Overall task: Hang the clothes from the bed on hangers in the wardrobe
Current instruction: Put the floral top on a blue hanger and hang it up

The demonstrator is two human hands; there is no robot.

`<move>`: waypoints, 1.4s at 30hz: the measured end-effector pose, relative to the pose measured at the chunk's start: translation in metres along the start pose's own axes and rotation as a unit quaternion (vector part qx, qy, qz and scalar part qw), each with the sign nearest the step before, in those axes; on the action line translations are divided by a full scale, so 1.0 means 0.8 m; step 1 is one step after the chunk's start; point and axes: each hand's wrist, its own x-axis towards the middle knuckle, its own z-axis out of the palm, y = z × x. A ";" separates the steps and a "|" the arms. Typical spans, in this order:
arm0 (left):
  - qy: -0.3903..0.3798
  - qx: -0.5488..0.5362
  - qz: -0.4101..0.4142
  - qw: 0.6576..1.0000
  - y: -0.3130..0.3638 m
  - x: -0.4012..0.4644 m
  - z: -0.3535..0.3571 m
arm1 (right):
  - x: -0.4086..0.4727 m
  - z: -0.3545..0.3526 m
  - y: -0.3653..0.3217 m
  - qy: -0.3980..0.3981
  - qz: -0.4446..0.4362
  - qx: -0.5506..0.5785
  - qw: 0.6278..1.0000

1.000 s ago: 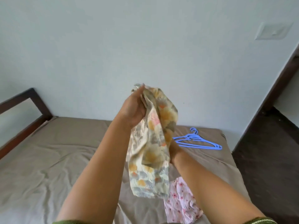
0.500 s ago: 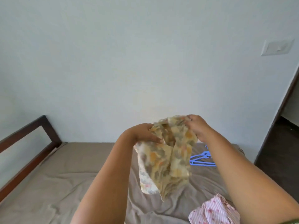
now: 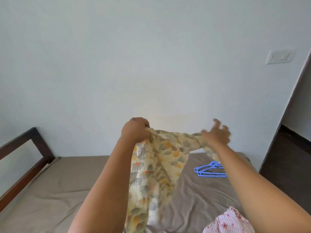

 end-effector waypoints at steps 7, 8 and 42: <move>0.010 -0.071 0.087 0.994 0.040 0.020 -0.004 | -0.086 0.071 -0.049 -0.238 -0.333 0.027 0.912; 0.004 -0.073 0.094 0.993 0.039 0.023 -0.007 | -0.081 0.074 -0.050 -0.205 -0.321 0.041 0.924; -0.244 -0.275 0.130 0.921 0.054 0.062 0.024 | -0.038 0.029 -0.030 -0.259 -0.265 -0.062 0.927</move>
